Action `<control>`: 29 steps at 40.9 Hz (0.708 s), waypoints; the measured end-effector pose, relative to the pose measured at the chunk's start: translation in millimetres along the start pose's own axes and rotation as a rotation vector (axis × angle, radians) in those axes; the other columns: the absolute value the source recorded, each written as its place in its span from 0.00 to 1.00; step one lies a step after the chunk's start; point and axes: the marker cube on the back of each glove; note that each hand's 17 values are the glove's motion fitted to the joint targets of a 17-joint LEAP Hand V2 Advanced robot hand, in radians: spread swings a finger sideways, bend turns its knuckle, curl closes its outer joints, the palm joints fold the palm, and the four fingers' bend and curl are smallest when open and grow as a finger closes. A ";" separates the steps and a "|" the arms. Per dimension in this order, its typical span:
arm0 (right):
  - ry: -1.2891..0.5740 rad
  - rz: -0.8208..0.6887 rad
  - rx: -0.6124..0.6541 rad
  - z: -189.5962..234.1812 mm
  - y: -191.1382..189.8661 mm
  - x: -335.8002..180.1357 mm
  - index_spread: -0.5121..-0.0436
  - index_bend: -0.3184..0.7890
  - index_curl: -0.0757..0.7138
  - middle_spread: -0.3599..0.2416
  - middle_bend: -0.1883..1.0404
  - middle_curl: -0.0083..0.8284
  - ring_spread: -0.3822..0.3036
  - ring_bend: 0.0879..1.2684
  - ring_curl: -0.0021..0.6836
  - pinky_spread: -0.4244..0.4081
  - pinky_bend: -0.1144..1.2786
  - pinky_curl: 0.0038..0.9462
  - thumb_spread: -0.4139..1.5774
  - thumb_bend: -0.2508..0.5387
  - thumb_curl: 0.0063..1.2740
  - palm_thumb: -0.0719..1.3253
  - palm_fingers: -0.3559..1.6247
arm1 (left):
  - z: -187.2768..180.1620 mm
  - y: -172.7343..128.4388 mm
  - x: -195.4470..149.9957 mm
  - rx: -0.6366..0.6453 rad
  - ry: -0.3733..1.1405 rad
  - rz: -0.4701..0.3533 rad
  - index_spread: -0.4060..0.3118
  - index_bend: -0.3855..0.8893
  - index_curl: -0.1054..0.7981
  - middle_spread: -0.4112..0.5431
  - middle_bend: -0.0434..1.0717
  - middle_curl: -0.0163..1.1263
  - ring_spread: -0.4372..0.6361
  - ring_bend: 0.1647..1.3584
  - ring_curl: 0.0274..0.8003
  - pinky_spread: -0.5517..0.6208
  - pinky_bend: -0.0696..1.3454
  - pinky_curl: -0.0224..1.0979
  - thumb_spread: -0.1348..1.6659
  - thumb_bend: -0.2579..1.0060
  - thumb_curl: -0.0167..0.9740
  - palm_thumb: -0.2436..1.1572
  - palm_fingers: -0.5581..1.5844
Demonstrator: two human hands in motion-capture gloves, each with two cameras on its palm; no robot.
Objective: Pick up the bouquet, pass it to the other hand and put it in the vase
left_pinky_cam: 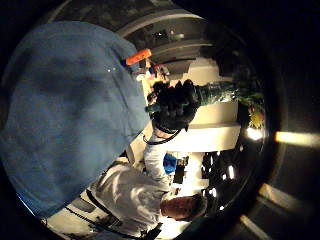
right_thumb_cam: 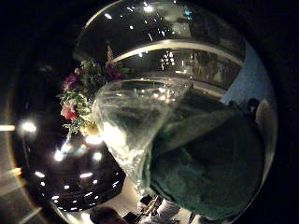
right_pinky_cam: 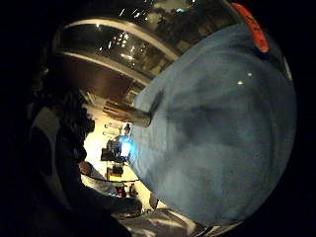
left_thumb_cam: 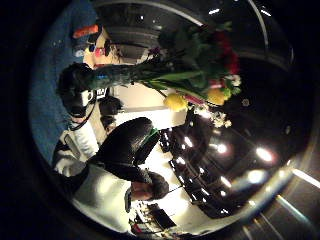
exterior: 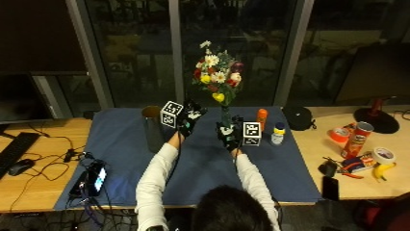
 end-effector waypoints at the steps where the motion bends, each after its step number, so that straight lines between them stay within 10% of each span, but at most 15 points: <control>1: 0.005 0.001 -0.008 4.5 1.5 1.6 0.65 0.74 0.79 0.33 0.84 0.76 0.29 0.78 0.81 0.19 0.57 0.49 0.53 0.29 0.45 0.76 0.89 | 3.6 3.1 3.7 -0.005 -0.008 0.009 0.83 0.38 0.24 0.86 0.22 0.31 0.78 0.46 0.36 0.84 0.41 0.35 0.57 0.18 0.35 0.37 0.23; 7: -0.006 0.044 0.017 35.3 15.4 1.5 0.64 0.74 0.80 0.33 0.84 0.76 0.29 0.78 0.81 0.19 0.57 0.50 0.51 0.28 0.47 0.77 0.89 | 39.2 44.8 43.2 0.170 -0.032 -0.111 0.83 0.43 0.29 0.80 0.27 0.33 0.79 0.42 0.34 0.85 0.36 0.32 0.56 0.18 0.36 0.39 0.27; 15: -0.003 0.045 0.069 65.4 30.5 -2.4 0.64 0.74 0.81 0.34 0.84 0.76 0.29 0.78 0.81 0.19 0.58 0.50 0.49 0.29 0.50 0.76 0.89 | 47.2 23.2 11.0 0.258 -0.100 0.096 0.82 0.42 0.33 0.76 0.25 0.33 0.78 0.41 0.33 0.85 0.34 0.31 0.56 0.19 0.37 0.43 0.28; 29: -0.043 -0.216 0.038 85.2 35.3 -3.0 0.64 0.73 0.83 0.34 0.85 0.76 0.29 0.78 0.81 0.19 0.57 0.49 0.48 0.28 0.53 0.76 0.89 | 54.3 18.0 15.5 0.313 -0.067 0.125 0.76 0.43 0.37 0.64 0.28 0.34 0.64 0.42 0.33 0.79 0.32 0.30 0.57 0.20 0.39 0.52 0.37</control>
